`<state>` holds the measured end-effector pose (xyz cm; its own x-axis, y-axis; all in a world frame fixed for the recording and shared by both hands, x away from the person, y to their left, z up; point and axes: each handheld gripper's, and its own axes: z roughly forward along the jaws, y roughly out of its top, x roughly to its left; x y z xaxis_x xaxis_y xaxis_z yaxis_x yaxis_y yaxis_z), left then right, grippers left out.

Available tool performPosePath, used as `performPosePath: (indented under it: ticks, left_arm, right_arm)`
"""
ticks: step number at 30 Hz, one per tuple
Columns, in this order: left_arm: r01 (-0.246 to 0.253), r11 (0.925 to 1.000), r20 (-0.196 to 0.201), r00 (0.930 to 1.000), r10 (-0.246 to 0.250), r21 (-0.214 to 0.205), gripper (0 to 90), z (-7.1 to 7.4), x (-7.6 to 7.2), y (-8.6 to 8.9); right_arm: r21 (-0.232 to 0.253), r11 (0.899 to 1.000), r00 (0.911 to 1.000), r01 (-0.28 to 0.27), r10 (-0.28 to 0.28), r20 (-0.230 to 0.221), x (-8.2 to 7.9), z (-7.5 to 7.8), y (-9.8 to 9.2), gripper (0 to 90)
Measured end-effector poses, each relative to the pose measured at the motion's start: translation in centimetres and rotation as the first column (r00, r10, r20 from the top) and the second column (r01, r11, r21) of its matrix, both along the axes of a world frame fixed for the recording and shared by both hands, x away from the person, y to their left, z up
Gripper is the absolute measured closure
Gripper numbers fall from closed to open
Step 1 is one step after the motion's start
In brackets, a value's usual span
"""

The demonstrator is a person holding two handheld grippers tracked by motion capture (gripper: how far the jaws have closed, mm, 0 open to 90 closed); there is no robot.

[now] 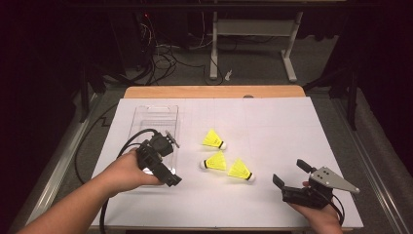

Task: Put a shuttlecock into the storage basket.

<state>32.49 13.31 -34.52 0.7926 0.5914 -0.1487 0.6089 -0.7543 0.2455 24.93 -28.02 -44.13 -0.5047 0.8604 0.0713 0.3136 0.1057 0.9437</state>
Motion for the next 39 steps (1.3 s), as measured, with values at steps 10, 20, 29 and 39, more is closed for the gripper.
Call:
performPosePath:
  ticks: [10,20,29,39]
  left_arm:
    - [0.056,0.998,0.046,0.9973,-0.057,0.031,0.6,-0.5,0.5,-2.6]
    - [0.047,0.9979,0.065,0.9966,-0.05,0.044,0.7,-1.5,1.8,-4.4]
    - [0.062,0.9969,0.065,0.9958,-0.065,0.047,0.7,-2.0,3.1,-5.6]
    - [0.1,0.9937,0.072,0.992,-0.104,0.051,0.7,-3.4,3.7,-6.9]
  right_arm:
    - [0.003,1.0,1.0,0.002,-0.002,0.0,0.0,0.1,0.0,2.5]
    - [0.0,1.0,1.0,-0.005,0.005,0.004,0.0,0.2,0.1,2.5]
    - [0.005,1.0,0.9999,-0.011,0.011,0.009,0.0,0.2,0.1,2.5]
    - [0.006,1.0,0.9999,-0.012,0.012,0.01,0.0,0.2,0.0,2.5]
